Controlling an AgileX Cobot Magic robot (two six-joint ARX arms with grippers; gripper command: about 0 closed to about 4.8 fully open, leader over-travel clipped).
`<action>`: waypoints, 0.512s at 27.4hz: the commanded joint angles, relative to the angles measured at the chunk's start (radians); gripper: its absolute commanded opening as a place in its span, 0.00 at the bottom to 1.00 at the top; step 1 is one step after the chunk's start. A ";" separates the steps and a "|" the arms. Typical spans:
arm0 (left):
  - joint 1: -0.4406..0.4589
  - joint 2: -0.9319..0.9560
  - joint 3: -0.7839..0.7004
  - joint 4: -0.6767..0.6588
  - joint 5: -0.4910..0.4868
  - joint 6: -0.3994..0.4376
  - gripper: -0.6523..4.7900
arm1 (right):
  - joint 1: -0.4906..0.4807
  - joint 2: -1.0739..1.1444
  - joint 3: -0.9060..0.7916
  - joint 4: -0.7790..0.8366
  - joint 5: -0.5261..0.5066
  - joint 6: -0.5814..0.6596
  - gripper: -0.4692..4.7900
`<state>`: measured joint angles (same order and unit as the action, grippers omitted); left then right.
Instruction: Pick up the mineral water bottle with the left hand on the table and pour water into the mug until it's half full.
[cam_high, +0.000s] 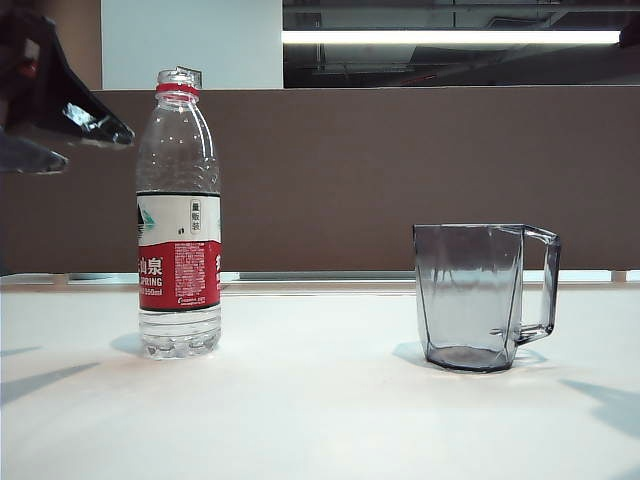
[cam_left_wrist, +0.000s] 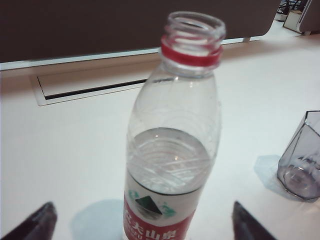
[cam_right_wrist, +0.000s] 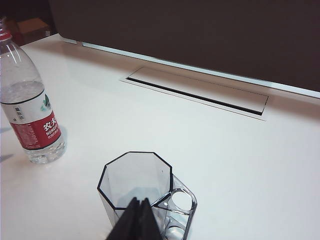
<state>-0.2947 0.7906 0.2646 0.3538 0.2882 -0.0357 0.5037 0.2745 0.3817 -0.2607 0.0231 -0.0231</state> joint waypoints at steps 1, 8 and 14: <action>-0.001 0.054 0.007 0.063 0.020 0.002 1.00 | 0.003 0.001 0.005 0.017 0.001 0.002 0.08; -0.001 0.212 0.007 0.220 0.058 0.001 1.00 | 0.005 0.001 0.006 0.008 0.000 0.002 0.08; -0.001 0.362 0.007 0.380 0.096 -0.003 1.00 | 0.005 0.001 0.006 -0.005 -0.003 0.002 0.08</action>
<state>-0.2947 1.1343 0.2649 0.6697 0.3637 -0.0383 0.5083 0.2745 0.3817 -0.2821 0.0227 -0.0231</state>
